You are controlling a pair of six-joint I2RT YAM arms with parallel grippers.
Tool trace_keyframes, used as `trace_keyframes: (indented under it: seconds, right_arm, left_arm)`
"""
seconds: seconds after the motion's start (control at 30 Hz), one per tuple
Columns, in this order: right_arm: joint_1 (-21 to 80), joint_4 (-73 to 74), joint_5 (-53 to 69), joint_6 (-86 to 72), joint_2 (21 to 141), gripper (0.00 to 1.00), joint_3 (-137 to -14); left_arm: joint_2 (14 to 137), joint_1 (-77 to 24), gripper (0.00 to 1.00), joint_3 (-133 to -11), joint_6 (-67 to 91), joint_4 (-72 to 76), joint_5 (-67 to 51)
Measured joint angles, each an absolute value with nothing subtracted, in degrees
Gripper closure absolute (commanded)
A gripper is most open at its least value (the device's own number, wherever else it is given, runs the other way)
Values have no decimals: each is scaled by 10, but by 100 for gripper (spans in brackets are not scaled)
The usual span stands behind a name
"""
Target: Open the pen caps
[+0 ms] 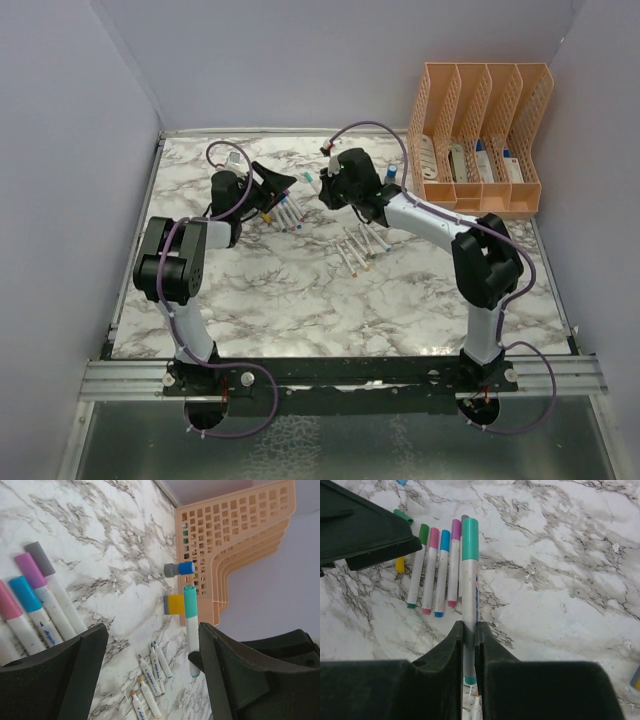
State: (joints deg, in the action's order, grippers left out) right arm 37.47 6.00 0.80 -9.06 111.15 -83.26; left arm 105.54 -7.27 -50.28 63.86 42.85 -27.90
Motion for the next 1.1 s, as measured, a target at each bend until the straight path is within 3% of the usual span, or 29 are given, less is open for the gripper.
trace_keyframes:
  seconds: [0.43, 0.8, 1.1]
  right_arm:
    - [393, 60, 34, -95, 1101, 99, -822]
    - [397, 60, 43, -95, 1101, 99, -817]
    - [398, 60, 49, -94, 1099, 98, -814]
  left_arm:
    - [1096, -105, 28, -529, 686, 491, -287]
    - [1110, -115, 59, -529, 706, 523, -287]
    - [1118, -117, 66, -529, 717, 549, -287]
